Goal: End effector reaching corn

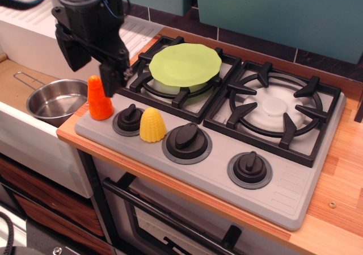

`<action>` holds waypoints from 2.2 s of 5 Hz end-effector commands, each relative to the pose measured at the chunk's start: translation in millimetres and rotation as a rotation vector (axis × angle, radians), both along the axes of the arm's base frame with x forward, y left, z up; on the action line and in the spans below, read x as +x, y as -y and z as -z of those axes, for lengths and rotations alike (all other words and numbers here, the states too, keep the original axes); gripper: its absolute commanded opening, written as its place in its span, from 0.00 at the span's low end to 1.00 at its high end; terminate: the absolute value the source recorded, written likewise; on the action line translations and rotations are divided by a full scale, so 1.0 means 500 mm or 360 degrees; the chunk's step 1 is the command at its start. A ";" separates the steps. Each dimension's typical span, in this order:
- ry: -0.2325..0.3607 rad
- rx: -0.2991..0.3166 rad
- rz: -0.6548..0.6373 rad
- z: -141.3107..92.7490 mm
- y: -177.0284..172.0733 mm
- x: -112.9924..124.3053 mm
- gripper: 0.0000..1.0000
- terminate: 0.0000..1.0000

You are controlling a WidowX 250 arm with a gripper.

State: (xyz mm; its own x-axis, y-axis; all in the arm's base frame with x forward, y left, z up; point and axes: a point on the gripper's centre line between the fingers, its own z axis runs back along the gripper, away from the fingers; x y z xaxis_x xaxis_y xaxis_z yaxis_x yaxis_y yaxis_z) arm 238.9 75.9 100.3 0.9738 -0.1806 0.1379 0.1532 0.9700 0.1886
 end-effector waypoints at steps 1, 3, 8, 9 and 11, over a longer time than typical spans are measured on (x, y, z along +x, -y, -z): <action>0.0153 -0.0010 -0.0010 0.019 0.042 0.024 1.00 0.00; 0.0128 -0.0009 -0.0013 0.010 0.063 0.016 1.00 0.00; 0.0167 0.0058 0.0033 0.062 0.093 0.004 1.00 0.00; 0.0181 0.0025 0.0088 0.077 0.077 0.034 1.00 0.00; 0.0214 -0.0046 0.0230 0.109 0.028 0.105 1.00 1.00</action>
